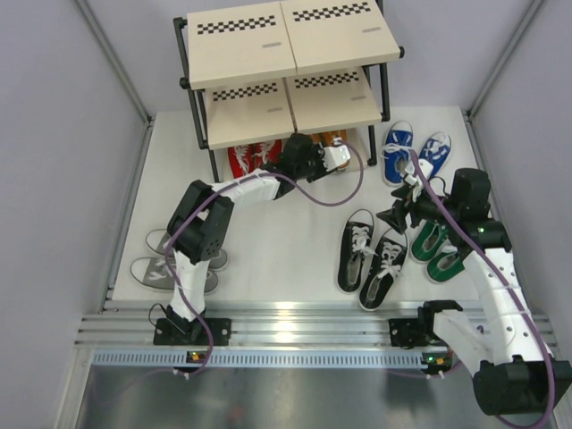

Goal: Place and organize the shoes onto the shoe shelf
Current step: Adjust a pair of shoes at the shoe shelf.

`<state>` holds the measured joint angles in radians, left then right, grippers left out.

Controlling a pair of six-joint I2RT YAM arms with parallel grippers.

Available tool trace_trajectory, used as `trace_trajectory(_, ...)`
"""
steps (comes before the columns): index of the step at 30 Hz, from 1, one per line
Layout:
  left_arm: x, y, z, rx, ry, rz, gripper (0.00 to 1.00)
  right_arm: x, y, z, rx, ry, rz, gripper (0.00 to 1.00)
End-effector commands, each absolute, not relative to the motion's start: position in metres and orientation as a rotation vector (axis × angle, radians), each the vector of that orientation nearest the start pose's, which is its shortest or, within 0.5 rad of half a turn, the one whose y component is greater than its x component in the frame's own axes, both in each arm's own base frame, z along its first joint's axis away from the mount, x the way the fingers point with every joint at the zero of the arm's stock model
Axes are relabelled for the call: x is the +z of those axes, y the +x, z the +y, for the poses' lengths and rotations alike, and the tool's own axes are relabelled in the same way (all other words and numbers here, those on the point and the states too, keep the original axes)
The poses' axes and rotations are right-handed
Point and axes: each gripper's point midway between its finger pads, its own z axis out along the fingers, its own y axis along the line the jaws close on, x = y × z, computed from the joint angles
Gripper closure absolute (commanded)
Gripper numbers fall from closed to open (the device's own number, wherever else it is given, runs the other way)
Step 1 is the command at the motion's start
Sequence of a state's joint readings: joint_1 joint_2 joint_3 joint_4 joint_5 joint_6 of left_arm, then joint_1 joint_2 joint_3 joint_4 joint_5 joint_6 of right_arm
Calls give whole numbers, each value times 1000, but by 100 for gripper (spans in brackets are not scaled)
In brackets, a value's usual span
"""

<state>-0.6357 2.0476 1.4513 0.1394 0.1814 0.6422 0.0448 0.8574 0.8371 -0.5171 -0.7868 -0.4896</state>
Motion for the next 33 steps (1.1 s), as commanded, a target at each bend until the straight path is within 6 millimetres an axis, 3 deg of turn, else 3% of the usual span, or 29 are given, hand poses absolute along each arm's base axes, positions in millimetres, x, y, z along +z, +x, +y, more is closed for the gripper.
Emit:
trace_trajectory(1, 111, 477, -349, -139, 1334, 1579, 57, 236, 254, 120, 515, -951, 1699, 31)
trace_trajectory(6, 103, 480, -345, -102, 1359, 1604, 60, 236, 254, 120, 513, -952, 1700, 31)
trace_trajectory(11, 97, 480, -341, -76, 1368, 1613, 43, 236, 254, 120, 513, -952, 1700, 31)
trace_trajectory(15, 92, 481, -340, -59, 1379, 1610, 43, 236, 254, 120, 514, -951, 1700, 31)
trace_trajectory(18, 90, 485, -341, -24, 1378, 1598, 47, 237, 254, 120, 512, -951, 1697, 31)
trace_trajectory(21, 88, 488, -342, 11, 1377, 1584, 65, 235, 254, 120, 513, -951, 1702, 31)
trace_trajectory(22, 86, 487, -344, 18, 1381, 1579, 78, 236, 255, 119, 510, -951, 1702, 31)
trace_trajectory(23, 87, 488, -344, 30, 1381, 1571, 81, 236, 254, 119, 509, -949, 1702, 31)
trace_trajectory(26, 88, 487, -347, 39, 1394, 1560, 89, 235, 255, 119, 509, -950, 1703, 31)
trace_trajectory(33, 94, 480, -349, 28, 1435, 1515, 96, 236, 254, 119, 510, -951, 1701, 31)
